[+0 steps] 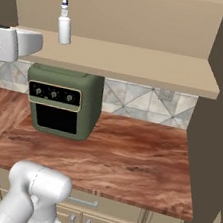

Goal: Move the cutting board and knife to the sink. Then move spray from the cabinet to the counter.

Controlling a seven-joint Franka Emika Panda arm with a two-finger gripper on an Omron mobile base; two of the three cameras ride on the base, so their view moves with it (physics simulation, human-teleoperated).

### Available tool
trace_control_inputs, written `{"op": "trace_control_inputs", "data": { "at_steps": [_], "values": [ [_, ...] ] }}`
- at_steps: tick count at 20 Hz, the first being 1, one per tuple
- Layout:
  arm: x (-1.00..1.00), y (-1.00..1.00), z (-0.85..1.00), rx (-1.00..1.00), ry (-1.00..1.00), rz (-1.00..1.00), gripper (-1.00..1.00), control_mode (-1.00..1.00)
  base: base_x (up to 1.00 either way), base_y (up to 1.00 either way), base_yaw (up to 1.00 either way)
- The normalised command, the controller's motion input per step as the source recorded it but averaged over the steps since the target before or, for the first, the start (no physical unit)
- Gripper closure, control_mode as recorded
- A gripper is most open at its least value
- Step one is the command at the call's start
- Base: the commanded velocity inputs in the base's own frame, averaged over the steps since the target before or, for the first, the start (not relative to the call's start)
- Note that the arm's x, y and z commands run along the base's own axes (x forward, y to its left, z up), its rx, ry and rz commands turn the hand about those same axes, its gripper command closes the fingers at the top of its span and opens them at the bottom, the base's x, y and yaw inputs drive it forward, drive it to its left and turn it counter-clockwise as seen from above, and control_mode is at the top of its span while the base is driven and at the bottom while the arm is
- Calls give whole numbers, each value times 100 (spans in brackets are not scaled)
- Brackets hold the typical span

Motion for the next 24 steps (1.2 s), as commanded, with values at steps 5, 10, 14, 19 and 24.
{"op": "trace_control_inputs", "data": {
  "at_steps": [5,10,14,19,24],
  "values": [
    [15,16,0,-1,-12,0,-100,-100,0,0,0],
    [10,17,1,0,0,3,-100,-100,0,0,0],
    [8,17,0,5,8,10,-100,-100,0,0,0],
    [2,5,5,0,2,9,-100,-100,0,0,0],
    [1,3,1,-2,-1,3,-100,-100,0,0,0]
  ]
}}
